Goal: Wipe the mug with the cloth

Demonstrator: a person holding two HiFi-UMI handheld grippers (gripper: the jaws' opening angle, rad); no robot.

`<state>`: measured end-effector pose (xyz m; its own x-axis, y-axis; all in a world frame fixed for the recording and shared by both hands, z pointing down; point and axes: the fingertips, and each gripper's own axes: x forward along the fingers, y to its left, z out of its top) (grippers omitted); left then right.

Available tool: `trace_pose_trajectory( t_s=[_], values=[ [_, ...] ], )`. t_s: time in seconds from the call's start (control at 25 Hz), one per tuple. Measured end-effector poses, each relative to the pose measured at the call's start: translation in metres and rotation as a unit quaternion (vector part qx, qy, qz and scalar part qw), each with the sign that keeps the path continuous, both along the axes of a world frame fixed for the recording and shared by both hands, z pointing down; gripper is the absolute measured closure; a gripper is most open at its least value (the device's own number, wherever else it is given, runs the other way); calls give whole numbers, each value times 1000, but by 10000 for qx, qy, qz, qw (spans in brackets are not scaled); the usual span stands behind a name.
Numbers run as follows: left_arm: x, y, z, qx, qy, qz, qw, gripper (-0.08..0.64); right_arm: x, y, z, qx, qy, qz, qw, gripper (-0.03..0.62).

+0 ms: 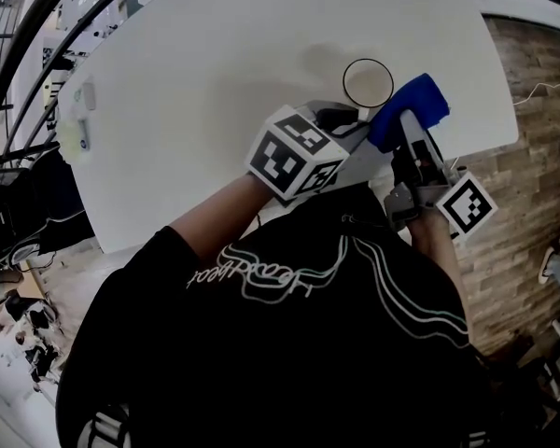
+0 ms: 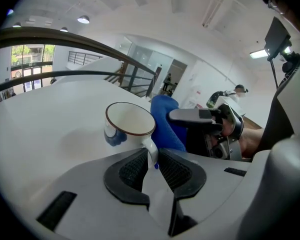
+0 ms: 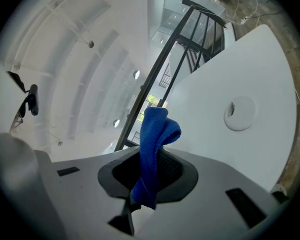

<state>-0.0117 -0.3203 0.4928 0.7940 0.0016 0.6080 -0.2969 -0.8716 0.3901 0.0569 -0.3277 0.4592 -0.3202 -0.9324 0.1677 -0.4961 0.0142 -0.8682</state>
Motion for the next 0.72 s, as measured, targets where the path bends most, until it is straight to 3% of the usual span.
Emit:
trace_pose_trajectory(
  t_s=[0.2, 0.48, 0.6, 0.72],
  values=[
    [1, 5, 0, 79, -23, 25, 10000, 485, -3, -4, 3, 21, -117, -33, 9999, 535],
    [1, 4, 0, 129, -31, 124, 9998, 485, -6, -14, 18, -423, 486, -264, 9976, 535],
    [1, 3, 0, 153, -20, 155, 9998, 485, -4, -14, 34, -844, 956, -572, 9902, 535],
    [3, 4, 0, 151, -24, 185, 9997, 485, -3, -17, 46, -1198, 1523, -1157, 9742, 535]
  ],
)
